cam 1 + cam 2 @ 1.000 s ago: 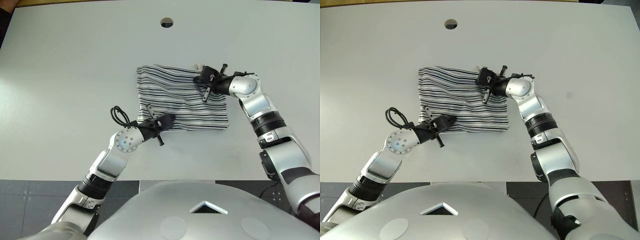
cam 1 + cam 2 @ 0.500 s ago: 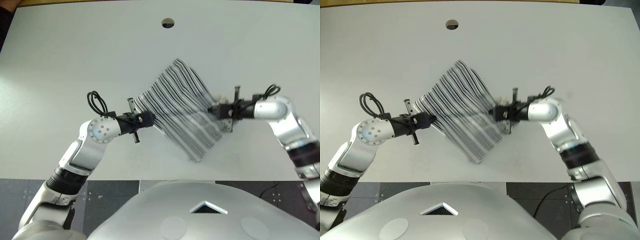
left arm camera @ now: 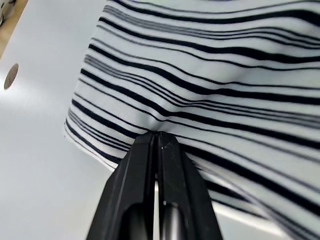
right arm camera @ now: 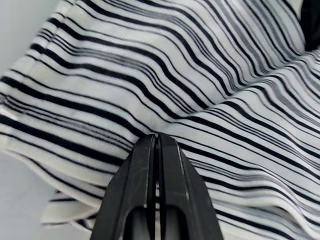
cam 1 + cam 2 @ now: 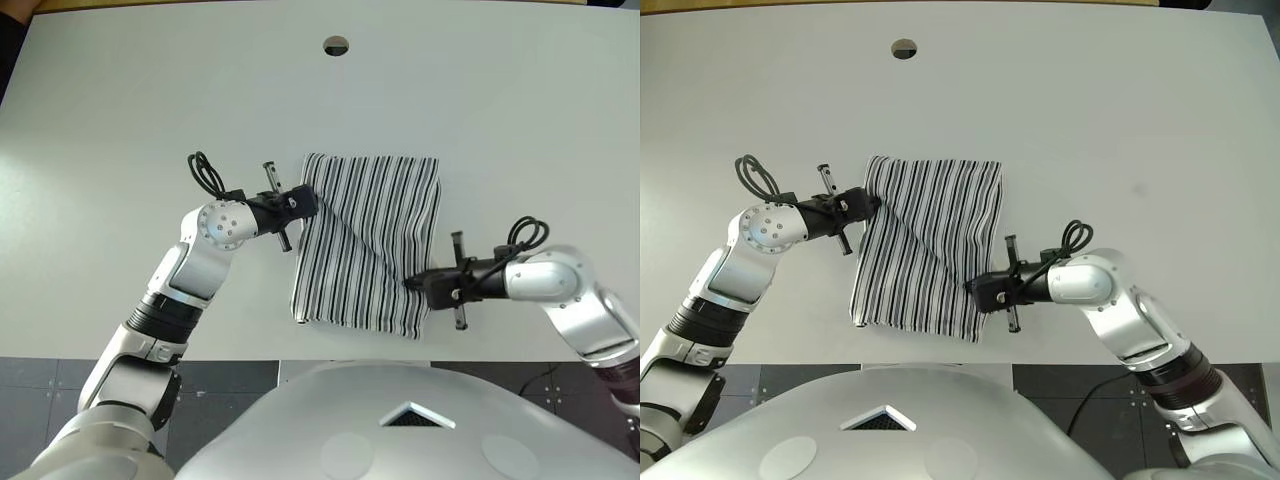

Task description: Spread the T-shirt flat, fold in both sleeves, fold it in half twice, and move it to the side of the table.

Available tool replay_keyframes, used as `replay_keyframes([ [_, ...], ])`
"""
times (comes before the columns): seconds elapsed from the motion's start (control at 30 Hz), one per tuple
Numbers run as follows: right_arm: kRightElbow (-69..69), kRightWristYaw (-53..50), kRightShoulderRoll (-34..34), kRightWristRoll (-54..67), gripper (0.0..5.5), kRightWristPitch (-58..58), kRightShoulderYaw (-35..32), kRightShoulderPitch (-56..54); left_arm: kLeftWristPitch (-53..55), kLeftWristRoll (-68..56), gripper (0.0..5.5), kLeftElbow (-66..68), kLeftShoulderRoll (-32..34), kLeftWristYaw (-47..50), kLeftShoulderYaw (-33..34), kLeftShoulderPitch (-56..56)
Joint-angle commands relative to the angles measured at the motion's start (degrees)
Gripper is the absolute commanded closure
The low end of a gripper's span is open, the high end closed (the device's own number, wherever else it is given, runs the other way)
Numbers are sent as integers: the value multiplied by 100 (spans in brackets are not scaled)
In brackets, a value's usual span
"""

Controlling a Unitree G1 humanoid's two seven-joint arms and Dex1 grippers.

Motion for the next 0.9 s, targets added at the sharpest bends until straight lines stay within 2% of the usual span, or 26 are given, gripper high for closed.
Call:
replay_keyframes([
  [0.03, -531, -439, 548, 1004, 540, 588, -948, -522, -393, -1068, 536, -839, -72, -47, 947, 305],
  [0.13, -731, -572, 619, 1649, 540, 514, -1655, -742, -754, -2264, 536, -1590, -195, -116, 1871, 529],
  [0.2, -838, -410, 426, 1835, 521, 486, -1763, -545, -1051, -2416, 519, -1888, -51, -240, 2055, 753],
  [0.27, -845, -260, 225, 1863, 492, 453, -1767, -277, -1444, -2154, 494, -2033, 172, -346, 2056, 1051],
  [0.5, 38, -321, -810, -35, 384, -1846, -1495, 1111, -3070, -1013, 399, -1607, 646, -225, 2119, 2426],
  [0.7, 428, -450, -1487, -1247, 261, -3101, -1489, 1313, -3955, -212, 290, -957, 1116, -261, 1952, 3201],
  [0.8, 395, -448, -1490, -1497, 261, -3388, -1238, 1305, -4131, -62, 290, -808, 1330, -442, 1715, 3302],
  [0.9, 344, -826, -1191, -1726, 261, -3893, -1048, 1063, -4256, 5, 290, -726, 1405, -471, 1546, 3185],
])
